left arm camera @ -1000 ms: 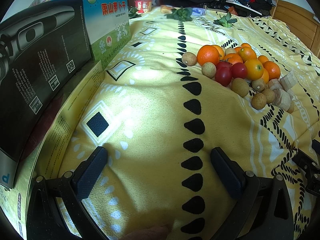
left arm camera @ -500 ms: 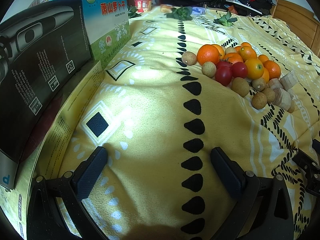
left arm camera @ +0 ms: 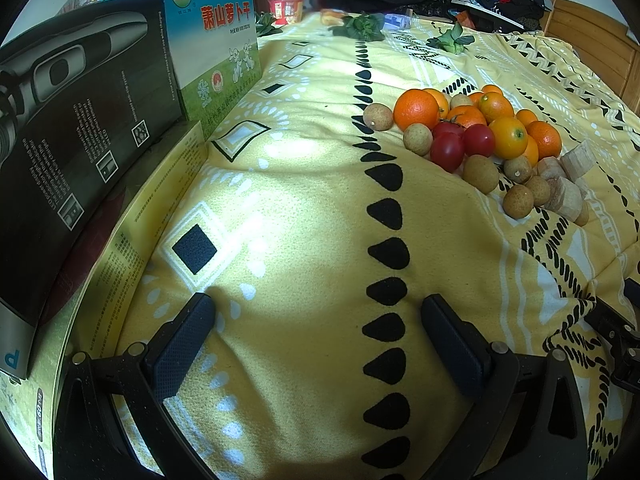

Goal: Organize fruits

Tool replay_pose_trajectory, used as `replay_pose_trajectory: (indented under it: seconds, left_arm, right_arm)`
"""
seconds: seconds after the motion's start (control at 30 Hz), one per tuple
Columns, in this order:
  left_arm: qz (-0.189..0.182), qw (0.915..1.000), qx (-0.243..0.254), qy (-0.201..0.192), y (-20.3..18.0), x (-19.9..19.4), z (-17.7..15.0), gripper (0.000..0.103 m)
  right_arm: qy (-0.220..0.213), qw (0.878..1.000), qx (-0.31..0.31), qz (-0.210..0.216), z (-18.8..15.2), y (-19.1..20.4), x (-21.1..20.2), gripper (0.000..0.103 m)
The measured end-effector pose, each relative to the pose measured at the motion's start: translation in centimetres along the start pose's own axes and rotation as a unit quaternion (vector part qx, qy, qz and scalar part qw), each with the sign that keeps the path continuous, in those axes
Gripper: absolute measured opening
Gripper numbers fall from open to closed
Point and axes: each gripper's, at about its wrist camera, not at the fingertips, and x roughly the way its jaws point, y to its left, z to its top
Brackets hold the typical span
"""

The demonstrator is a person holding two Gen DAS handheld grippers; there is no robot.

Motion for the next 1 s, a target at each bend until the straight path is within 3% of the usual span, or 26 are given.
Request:
replay_pose_trajectory:
  seconds: [1.0]
  left_arm:
    - [-0.001, 1.0000, -0.001, 0.000, -0.22, -0.10, 0.16, 0.103]
  right_arm:
    - [-0.001, 1.000, 0.000, 0.000, -0.02, 0.01, -0.03, 0.103]
